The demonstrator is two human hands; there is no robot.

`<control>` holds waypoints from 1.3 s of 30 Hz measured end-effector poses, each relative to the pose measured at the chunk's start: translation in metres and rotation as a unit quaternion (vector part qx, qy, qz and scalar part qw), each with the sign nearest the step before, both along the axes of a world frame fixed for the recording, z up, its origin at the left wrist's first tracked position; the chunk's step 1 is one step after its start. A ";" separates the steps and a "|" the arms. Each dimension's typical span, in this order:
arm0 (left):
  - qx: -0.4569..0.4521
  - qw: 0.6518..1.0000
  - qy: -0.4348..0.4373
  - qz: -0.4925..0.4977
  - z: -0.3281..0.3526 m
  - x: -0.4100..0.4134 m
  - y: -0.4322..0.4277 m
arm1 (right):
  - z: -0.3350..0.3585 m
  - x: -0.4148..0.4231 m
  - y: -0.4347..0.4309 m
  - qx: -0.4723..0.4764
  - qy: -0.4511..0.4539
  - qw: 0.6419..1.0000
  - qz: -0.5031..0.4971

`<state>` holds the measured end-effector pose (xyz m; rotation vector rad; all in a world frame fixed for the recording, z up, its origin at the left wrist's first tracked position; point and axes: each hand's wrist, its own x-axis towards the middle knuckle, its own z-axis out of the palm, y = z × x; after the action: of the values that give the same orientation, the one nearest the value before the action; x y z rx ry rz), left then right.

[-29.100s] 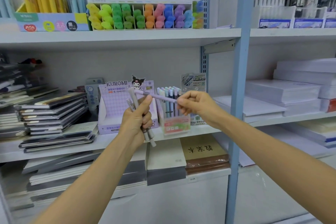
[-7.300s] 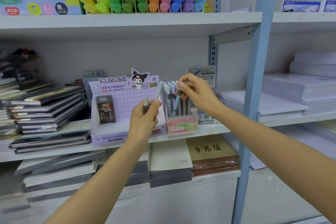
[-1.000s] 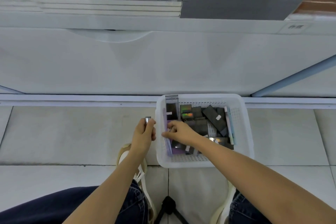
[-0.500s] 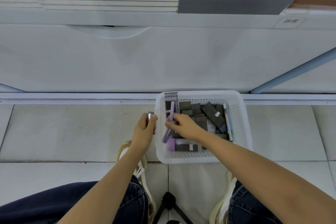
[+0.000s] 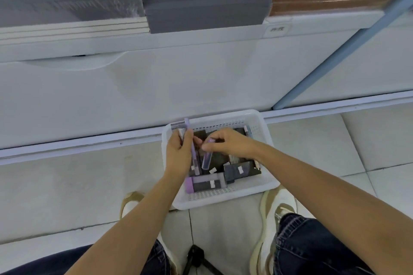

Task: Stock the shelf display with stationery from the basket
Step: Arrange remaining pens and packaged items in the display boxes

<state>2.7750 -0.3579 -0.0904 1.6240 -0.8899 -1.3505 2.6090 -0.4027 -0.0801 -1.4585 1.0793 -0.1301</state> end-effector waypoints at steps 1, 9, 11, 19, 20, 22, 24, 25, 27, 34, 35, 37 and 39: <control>0.006 1.000 0.009 0.003 0.001 -0.006 -0.003 | 0.001 -0.011 -0.004 -0.015 0.011 0.999 -0.032; 0.085 0.990 0.012 -0.110 -0.028 -0.067 -0.016 | -0.013 -0.120 -0.014 -0.157 0.098 0.910 -0.372; 0.114 0.985 -0.022 -0.126 -0.039 -0.081 -0.016 | -0.025 -0.137 -0.001 -0.149 0.148 0.910 -0.357; 0.096 0.975 -0.130 -0.155 -0.070 -0.130 -0.024 | -0.058 -0.146 0.027 -0.056 0.139 0.938 -0.314; 0.089 0.973 -0.141 -0.162 -0.072 -0.135 -0.027 | -0.057 -0.148 0.026 -0.047 0.131 0.941 -0.307; 0.082 0.969 -0.152 -0.174 -0.075 -0.143 -0.034 | -0.057 -0.151 0.023 -0.028 0.107 0.947 -0.300; 0.081 0.966 -0.165 -0.183 -0.077 -0.153 -0.038 | -0.057 -0.153 0.022 -0.015 0.077 0.949 -0.306; 0.085 0.964 -0.174 -0.184 -0.078 -0.157 -0.039 | -0.058 -0.154 0.022 -0.011 0.065 0.948 -0.310; 0.091 0.960 -0.191 -0.184 -0.079 -0.163 -0.040 | -0.061 -0.155 0.022 -0.005 0.053 0.948 -0.314; 0.085 0.961 -0.160 -0.210 -0.079 -0.161 -0.037 | -0.065 -0.155 0.024 0.005 0.048 0.947 -0.317; 0.084 0.964 -0.142 -0.211 -0.076 -0.160 -0.036 | -0.064 -0.155 0.024 0.001 0.048 0.947 -0.316; 0.087 0.973 -0.095 -0.192 -0.069 -0.155 -0.036 | -0.059 -0.154 0.024 -0.024 0.057 0.949 -0.309; 0.080 0.981 -0.061 -0.164 -0.058 -0.145 -0.038 | -0.051 -0.153 0.023 -0.061 0.069 0.943 -0.320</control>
<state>2.6296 -0.3962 -0.1488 1.7515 -1.1885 -1.5949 2.4563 -0.3801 -0.1309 -1.1857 1.6578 -0.5698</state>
